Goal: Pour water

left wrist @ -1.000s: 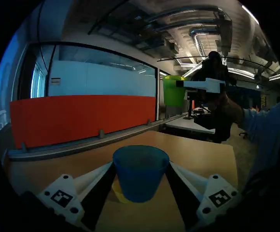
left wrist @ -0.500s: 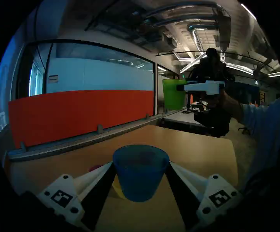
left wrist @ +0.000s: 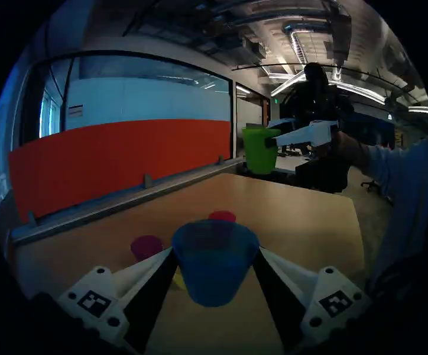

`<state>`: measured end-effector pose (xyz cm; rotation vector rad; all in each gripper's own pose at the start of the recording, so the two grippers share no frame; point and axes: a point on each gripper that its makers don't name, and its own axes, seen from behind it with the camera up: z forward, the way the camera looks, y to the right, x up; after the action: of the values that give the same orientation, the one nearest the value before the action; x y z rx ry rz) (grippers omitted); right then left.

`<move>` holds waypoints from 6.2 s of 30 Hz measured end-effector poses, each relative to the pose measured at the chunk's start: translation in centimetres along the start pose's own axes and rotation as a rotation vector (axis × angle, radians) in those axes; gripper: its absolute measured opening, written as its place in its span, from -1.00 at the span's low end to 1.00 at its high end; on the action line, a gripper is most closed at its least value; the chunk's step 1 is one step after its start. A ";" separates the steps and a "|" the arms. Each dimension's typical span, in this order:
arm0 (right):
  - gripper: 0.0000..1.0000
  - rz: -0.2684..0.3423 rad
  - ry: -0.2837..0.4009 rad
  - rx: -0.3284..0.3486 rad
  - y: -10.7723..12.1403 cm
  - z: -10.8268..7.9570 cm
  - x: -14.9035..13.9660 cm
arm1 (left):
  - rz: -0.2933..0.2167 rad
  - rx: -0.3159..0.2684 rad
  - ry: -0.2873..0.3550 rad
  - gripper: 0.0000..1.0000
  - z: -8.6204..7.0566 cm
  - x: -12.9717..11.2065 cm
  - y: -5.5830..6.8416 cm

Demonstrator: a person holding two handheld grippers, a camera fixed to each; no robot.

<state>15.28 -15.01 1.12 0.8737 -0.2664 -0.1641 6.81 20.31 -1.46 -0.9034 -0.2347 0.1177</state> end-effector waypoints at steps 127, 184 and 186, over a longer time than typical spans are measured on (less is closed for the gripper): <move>0.86 -0.100 -0.410 0.090 -2.3 6.4 -22.8 | -0.063 0.059 -0.394 0.88 -0.3 -14.8 -2.8; 1.00 0.006 0.006 -0.423 1.0 -7.2 -14.2 | -0.075 0.459 0.061 0.88 -10.1 -4.5 -4.2; 1.00 0.013 0.045 -0.458 1.5 -7.7 -13.4 | -0.075 0.484 0.094 0.88 -10.4 -3.8 -4.4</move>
<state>4.79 -5.05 -4.67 0.4204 -0.1820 -0.1842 5.73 8.87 -4.79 -0.4166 -0.1423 0.0579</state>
